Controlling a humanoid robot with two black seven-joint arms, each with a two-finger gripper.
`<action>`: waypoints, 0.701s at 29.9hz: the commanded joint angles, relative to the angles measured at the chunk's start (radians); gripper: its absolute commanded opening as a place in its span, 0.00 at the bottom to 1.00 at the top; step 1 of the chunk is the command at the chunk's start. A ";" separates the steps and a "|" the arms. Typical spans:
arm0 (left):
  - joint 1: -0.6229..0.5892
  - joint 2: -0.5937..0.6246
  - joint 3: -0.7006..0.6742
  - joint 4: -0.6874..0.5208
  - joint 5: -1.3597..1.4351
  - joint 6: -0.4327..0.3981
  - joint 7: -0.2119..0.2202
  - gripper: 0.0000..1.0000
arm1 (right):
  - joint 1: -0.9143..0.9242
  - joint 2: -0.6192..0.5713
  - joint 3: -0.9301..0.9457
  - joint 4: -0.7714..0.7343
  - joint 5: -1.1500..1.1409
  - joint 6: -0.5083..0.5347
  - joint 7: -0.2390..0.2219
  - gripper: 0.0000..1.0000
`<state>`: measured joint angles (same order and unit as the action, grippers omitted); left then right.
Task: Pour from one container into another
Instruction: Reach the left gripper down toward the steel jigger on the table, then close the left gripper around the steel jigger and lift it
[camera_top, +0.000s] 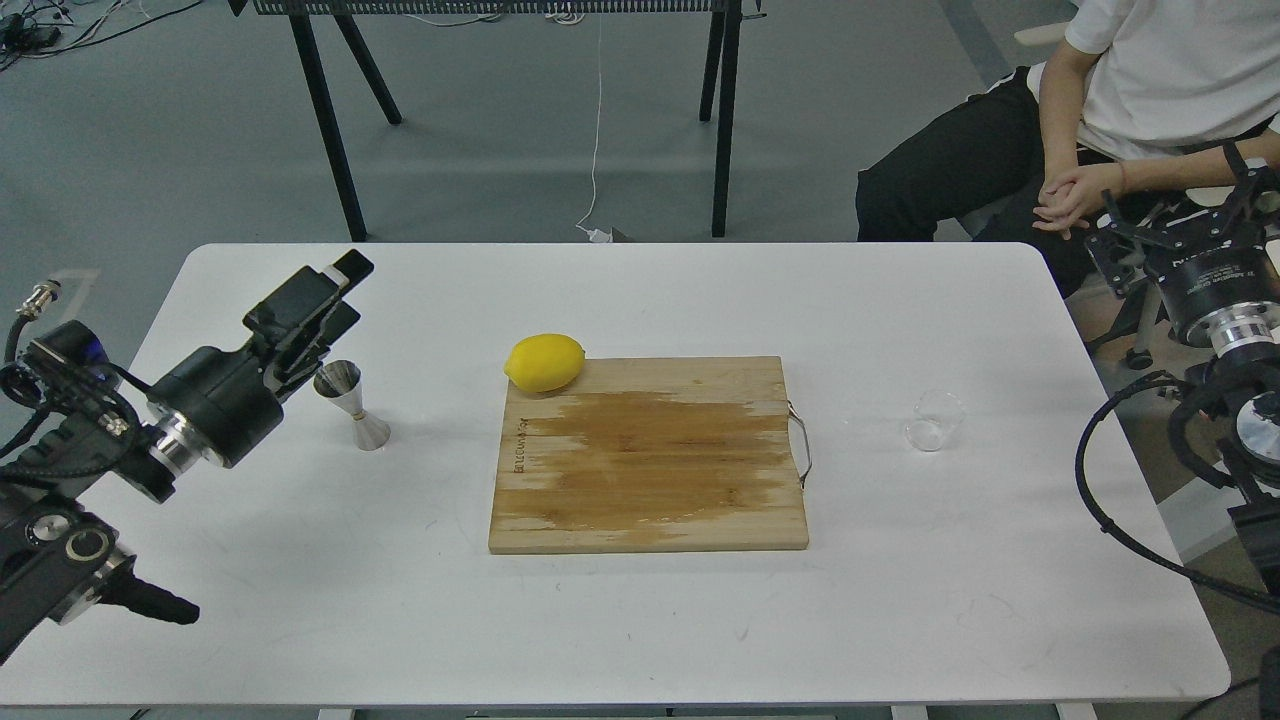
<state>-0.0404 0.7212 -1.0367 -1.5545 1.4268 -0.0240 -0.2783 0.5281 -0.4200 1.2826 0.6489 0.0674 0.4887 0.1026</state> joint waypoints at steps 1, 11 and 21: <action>0.066 -0.002 0.003 0.023 0.300 0.108 -0.001 0.92 | -0.004 0.001 0.001 0.000 0.000 0.000 0.000 1.00; 0.064 -0.014 0.099 0.253 0.721 0.311 0.002 0.92 | -0.005 0.000 0.000 0.000 0.000 0.000 0.000 1.00; -0.160 -0.121 0.285 0.589 0.755 0.366 0.005 0.81 | -0.008 -0.002 0.003 -0.003 0.000 0.000 0.000 1.00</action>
<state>-0.1547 0.6294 -0.8023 -1.0403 2.1816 0.3088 -0.2771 0.5201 -0.4200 1.2831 0.6474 0.0675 0.4887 0.1028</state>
